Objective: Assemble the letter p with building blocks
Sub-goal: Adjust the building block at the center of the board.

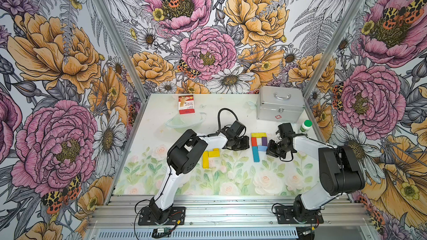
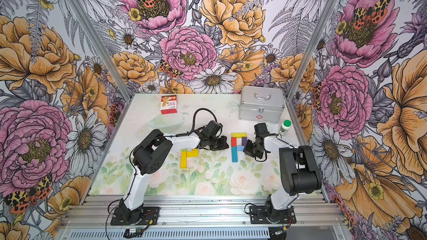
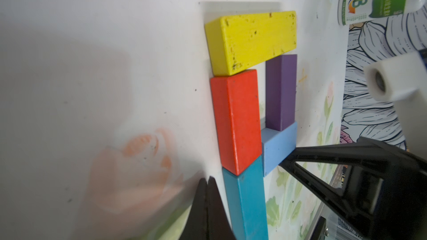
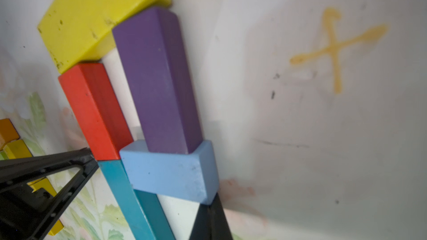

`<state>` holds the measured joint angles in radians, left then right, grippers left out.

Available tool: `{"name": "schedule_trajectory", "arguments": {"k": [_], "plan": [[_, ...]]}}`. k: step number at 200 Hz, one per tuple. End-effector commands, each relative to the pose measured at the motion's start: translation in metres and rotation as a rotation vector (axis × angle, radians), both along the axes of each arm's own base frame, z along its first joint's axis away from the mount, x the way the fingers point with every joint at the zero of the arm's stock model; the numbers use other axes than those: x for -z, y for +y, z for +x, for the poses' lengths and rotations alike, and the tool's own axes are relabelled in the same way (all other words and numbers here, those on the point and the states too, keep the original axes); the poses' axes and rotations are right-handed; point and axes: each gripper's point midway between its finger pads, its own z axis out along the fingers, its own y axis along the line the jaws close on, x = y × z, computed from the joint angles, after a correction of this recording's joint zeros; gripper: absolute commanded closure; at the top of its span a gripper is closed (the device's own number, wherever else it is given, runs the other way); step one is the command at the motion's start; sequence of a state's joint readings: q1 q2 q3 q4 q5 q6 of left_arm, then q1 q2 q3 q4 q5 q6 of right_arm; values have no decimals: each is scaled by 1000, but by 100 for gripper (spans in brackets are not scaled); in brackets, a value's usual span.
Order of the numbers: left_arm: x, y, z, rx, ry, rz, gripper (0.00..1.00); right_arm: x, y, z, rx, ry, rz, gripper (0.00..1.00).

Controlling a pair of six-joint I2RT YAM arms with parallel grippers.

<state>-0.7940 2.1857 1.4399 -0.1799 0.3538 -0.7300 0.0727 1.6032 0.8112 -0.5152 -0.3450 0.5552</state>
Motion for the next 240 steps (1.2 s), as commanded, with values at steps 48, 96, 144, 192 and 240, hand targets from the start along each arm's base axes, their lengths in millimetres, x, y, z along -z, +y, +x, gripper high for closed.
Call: {"name": "schedule_trajectory", "arguments": {"k": [48, 96, 144, 192, 240], "plan": [[-2, 3, 5, 6, -9, -5, 100, 7, -9, 1, -3, 23, -41, 100], [-4, 6, 5, 0, -16, -2, 100, -15, -5, 0, 3, -17, -9, 100], [-20, 8, 21, -33, -61, -18, 100, -74, -18, 23, -3, -133, -62, 100], [-35, 5, 44, -56, -98, -35, 100, -77, -38, 71, 10, -152, -95, 100], [-34, 4, 67, -89, -95, -39, 100, -56, -38, 106, -4, -114, -90, 100]]}}
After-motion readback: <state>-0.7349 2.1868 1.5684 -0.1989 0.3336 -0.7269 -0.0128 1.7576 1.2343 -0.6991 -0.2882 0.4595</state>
